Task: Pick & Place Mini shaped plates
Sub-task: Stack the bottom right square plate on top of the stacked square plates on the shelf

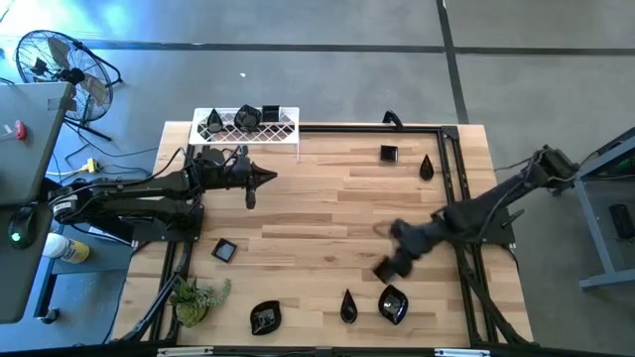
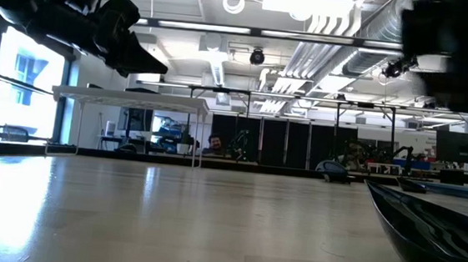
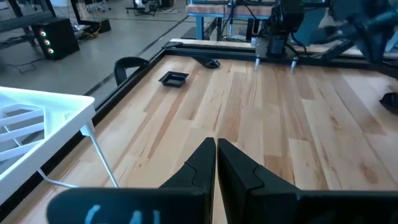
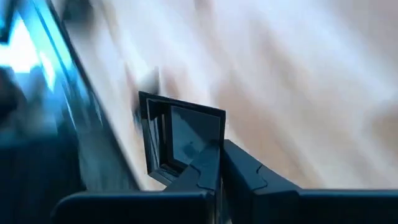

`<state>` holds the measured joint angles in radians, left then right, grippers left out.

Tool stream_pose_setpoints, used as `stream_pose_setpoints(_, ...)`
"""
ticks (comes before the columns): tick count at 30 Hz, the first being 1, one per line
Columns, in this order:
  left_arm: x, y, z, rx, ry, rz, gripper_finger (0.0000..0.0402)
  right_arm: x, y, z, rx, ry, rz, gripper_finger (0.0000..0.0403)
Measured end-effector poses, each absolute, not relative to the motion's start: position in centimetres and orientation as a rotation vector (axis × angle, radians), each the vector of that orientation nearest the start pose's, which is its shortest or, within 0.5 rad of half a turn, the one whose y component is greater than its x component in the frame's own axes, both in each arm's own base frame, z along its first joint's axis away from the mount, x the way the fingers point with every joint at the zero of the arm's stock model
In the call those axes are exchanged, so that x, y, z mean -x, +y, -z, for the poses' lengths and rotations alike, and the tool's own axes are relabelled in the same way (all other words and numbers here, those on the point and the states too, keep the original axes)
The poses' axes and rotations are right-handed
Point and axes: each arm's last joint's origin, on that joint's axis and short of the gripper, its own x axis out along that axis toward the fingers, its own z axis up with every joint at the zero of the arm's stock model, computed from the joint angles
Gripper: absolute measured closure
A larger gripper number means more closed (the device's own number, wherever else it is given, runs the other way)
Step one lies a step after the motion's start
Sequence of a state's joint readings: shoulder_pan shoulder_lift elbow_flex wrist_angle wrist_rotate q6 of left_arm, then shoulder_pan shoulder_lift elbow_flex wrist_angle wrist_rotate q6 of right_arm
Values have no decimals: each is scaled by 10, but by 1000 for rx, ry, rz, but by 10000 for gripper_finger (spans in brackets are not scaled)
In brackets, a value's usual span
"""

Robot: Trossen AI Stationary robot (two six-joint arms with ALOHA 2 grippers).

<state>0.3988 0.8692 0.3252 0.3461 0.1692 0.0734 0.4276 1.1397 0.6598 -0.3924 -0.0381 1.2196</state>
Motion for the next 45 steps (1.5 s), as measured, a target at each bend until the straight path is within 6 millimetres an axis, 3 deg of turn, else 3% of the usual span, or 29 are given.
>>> stream_pose_setpoints(7,-172,67,-211,-50,199,-220,388,-259,37,-211,-877,488,289,392)
stream_pose_setpoints(12,-172,67,-211,-53,199,-223,388,-292,-2,-186,-962,277,474,392)
stream_pose_setpoints(17,-172,67,-211,-53,200,-222,388,-314,-19,-153,-1049,188,521,391)
stream_pose_setpoints(21,-172,67,-211,-53,200,-223,388,-331,-27,-135,-1096,228,532,391)
stream_pose_setpoints(31,-172,67,-212,-53,199,-224,388,-371,-35,-137,-997,416,665,391)
stream_pose_setpoints(45,-172,67,-211,-45,200,-224,388,-389,-37,-127,-1011,399,693,391)
